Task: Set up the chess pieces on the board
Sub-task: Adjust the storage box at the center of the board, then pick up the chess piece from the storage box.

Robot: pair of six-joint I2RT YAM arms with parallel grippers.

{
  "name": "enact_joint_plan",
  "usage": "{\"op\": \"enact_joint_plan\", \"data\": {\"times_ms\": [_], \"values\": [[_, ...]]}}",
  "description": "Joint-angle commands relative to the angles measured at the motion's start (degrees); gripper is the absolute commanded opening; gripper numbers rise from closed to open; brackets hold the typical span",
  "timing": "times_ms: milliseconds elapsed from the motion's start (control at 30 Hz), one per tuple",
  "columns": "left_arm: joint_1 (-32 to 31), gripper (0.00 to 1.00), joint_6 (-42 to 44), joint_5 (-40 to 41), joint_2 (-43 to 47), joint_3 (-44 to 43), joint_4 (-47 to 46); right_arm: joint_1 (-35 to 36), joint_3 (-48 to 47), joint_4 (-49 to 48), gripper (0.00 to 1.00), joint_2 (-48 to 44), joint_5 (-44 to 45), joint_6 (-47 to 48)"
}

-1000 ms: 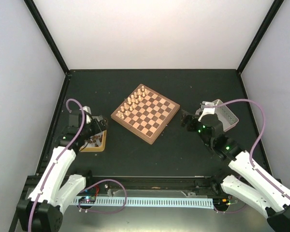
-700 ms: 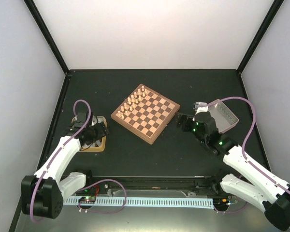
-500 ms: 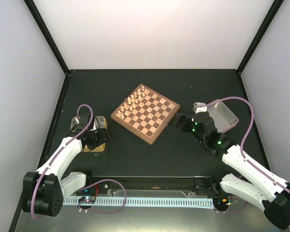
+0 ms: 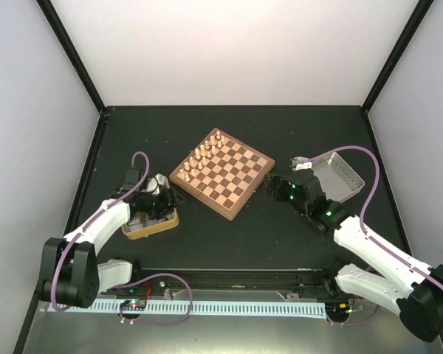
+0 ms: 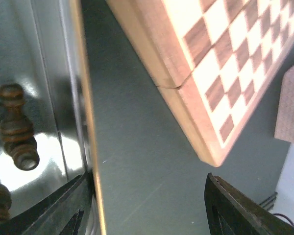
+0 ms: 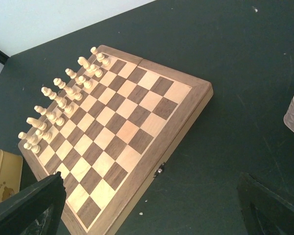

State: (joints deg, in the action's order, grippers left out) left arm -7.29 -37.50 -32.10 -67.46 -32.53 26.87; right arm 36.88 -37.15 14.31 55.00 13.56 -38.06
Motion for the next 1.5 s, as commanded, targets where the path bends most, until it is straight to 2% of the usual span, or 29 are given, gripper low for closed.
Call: {"op": "enact_joint_plan", "data": {"times_ms": [0,167,233,400,500,633,767,900,1100,1200,1333,1467], "values": [[-0.4,0.65,0.8,-6.8,-2.2,-5.0,-7.9,-0.1,-1.3,-1.3,0.96,0.5,1.1,-0.8],[-0.4,0.65,-0.7,-10.7,-5.5,-5.7,-14.8,-0.2,-1.3,-0.7,0.95,0.4,1.4,-1.3],[-0.4,0.64,0.0,-9.2,-8.0,-6.1,-15.2,-0.2,-1.2,-0.6,0.95,0.1,1.6,-1.3],[-0.4,0.63,3.9,0.9,-6.4,-8.3,-7.6,-0.2,-1.1,-0.1,0.95,-0.6,1.6,-1.1],[-0.4,0.65,6.1,8.1,-1.2,-9.1,-2.6,-0.2,-0.8,-0.3,0.95,-1.1,1.7,-1.1],[-0.3,0.66,7.3,18.3,1.5,-10.3,4.6,-0.1,-0.6,-0.7,0.95,-0.9,1.6,-1.1],[-0.4,0.49,7.6,25.1,0.6,-9.8,8.8,-0.2,-0.6,-1.1,0.93,-0.4,1.0,-1.4],[-0.4,0.45,8.6,23.9,-2.7,-9.7,9.8,-0.2,-0.3,-1.6,0.89,-0.1,0.9,-1.7],[-0.4,0.47,10.0,21.1,-5.3,-8.9,8.3,-0.2,-0.6,-1.9,0.85,-0.2,-0.2,-2.5],[-0.4,0.42,10.4,20.3,-7.5,-8.8,7.6,-0.2,-0.5,-2.0,0.84,-0.2,-0.4,-2.9],[-0.5,0.3,10.7,20.4,-8.6,-8.7,7.5,-0.2,-0.5,-1.7,0.82,-0.4,-0.4,-3.1],[-0.4,0.28,11.1,22.2,-8.7,-8.3,8.1,-0.1,-0.3,-1.6,0.81,-0.8,0.0,-3.0]]}}
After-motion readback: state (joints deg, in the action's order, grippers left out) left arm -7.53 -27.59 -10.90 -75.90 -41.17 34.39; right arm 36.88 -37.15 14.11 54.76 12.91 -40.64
